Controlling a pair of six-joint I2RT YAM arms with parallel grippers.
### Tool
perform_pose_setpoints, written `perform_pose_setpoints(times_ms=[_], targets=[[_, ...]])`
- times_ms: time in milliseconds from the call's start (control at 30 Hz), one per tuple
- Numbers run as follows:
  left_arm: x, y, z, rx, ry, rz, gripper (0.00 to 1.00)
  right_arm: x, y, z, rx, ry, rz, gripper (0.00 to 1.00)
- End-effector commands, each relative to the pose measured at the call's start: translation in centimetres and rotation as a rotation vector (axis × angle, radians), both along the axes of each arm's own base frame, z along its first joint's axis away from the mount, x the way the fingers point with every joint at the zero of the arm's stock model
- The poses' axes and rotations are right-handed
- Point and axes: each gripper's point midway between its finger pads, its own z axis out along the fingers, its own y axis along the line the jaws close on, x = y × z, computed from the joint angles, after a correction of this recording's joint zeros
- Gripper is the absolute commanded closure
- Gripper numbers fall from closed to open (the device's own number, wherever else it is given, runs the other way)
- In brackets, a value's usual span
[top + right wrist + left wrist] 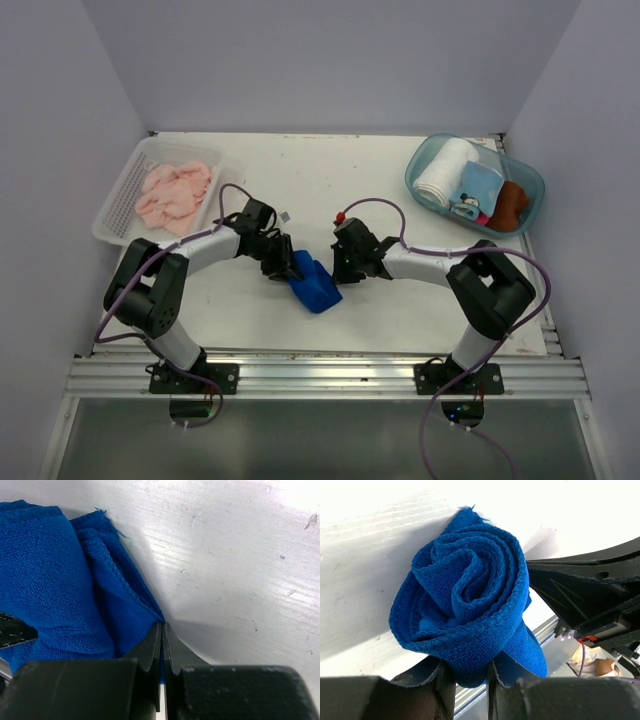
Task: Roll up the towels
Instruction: Roll the towel
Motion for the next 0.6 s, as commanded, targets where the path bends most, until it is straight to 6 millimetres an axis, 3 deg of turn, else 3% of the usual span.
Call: perform_pose_setpoints(times_ms=[0,233,300,333,400,433,533,567], targets=[[-0.8,1.3,0.6,0.073,0.017,0.022,0.77,1.3,-2.2,0.2,-0.076,-0.039,-0.084,1.00],[-1.0,1.4,-0.5,0.084,0.036,0.021,0.77,1.2,-1.7,1.2,-0.045,-0.047,-0.067,1.00],[-1.3,1.4,-1.0,0.089,0.052,0.029,0.77,1.4,-1.4,2.3,-0.036,-0.069,-0.058,1.00],[-1.3,1.4,-1.2,0.093,0.056,0.029,0.77,1.3,-1.7,2.6,-0.051,-0.072,-0.059,0.90],[-1.4,1.4,-1.3,0.094,0.062,0.033,0.77,1.6,-1.7,4.6,-0.060,-0.138,-0.060,0.79],[-1.3,1.4,-1.2,0.098,0.058,0.036,0.77,1.3,-2.0,5.1,-0.076,-0.148,-0.060,0.67],[-1.2,1.5,-1.2,0.103,0.059,0.046,0.77,1.1,-1.8,8.1,-0.108,-0.248,-0.045,0.49],[-1.2,1.5,-1.2,0.104,0.061,0.049,0.77,0.6,-0.7,9.3,-0.111,-0.288,-0.015,0.46]])
